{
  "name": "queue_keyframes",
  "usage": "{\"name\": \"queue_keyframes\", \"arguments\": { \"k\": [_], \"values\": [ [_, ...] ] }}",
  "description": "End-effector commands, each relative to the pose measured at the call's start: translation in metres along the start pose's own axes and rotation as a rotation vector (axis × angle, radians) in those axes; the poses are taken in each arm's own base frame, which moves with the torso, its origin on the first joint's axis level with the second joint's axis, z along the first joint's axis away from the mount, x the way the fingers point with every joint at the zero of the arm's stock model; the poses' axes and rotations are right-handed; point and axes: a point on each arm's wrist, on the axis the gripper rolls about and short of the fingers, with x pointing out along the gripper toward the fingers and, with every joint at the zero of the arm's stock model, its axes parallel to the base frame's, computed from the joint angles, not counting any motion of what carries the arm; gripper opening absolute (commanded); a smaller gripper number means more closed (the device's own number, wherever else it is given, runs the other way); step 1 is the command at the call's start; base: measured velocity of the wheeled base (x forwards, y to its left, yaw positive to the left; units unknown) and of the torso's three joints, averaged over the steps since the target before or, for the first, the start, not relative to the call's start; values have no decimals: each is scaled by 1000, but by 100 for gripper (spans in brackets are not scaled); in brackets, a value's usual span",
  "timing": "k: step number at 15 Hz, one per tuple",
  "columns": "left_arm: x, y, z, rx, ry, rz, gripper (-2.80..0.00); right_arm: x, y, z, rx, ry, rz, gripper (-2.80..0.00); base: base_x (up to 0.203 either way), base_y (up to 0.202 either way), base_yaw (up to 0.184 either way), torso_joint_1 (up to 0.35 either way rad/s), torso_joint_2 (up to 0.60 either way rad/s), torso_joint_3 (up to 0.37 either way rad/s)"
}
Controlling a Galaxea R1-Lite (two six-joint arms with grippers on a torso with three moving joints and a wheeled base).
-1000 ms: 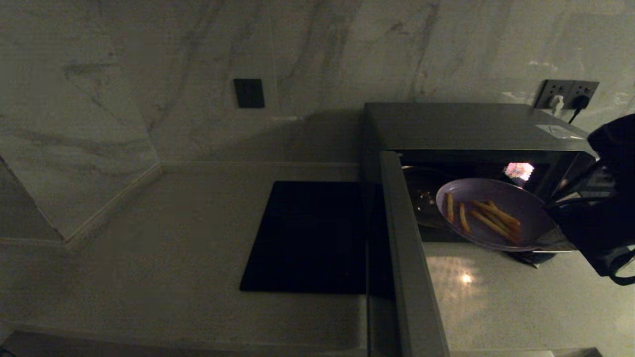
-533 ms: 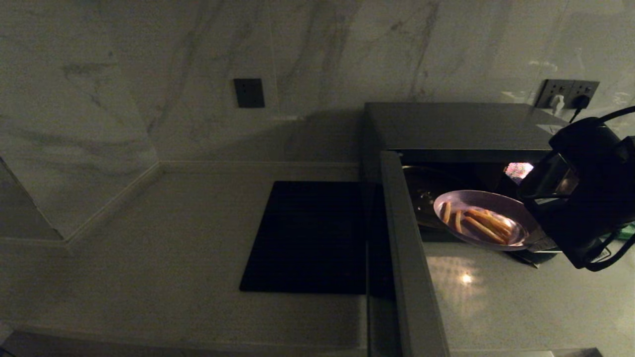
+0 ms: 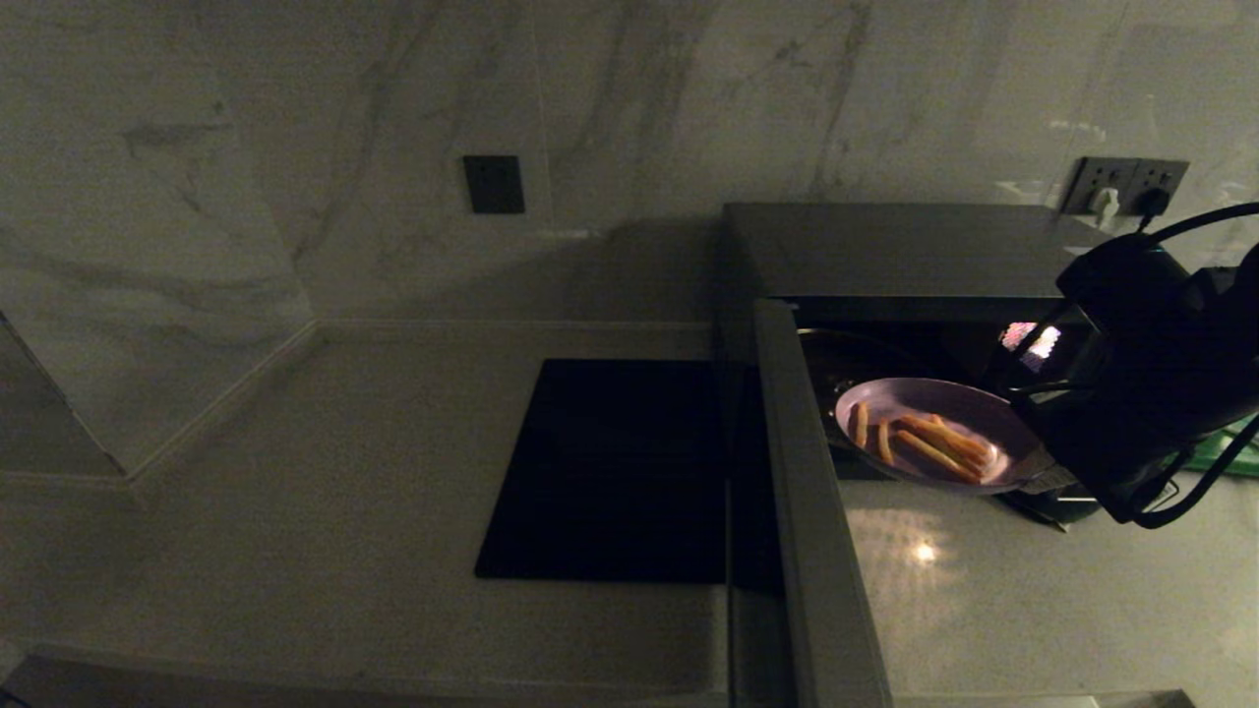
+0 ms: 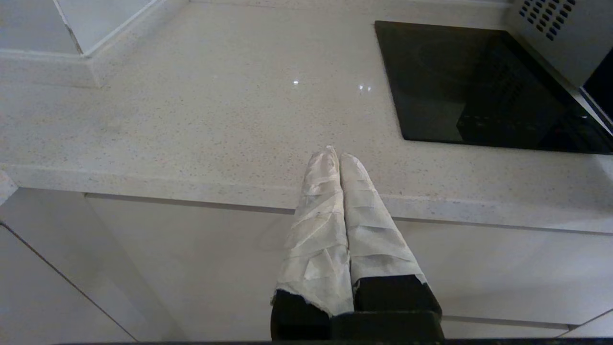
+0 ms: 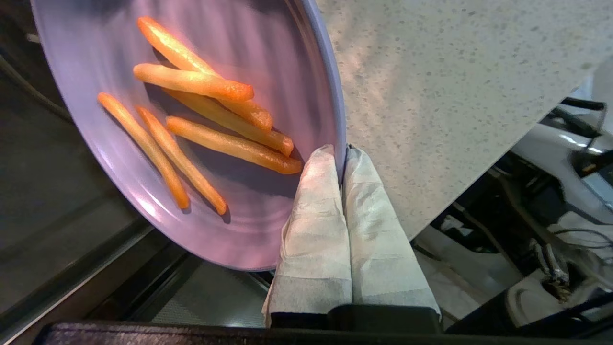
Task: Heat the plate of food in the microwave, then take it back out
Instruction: Put the plate in the microwave oven
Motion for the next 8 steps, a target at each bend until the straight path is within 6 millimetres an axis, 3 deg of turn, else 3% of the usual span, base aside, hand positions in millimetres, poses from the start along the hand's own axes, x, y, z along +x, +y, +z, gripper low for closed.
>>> {"name": "queue_keyframes", "arguments": {
  "k": [1,3,8],
  "values": [
    [0,0,0,-1,1,0,-280,1,-1,-1,5,2,-17,-280,0,0,0,0,0,0],
    [0,0,0,-1,0,0,-280,3,0,0,17,6,-29,-280,0,0,0,0,0,0],
    [0,0,0,-1,1,0,-280,18,25,4,138,-11,60,-280,0,0,0,0,0,0]
  ]
}}
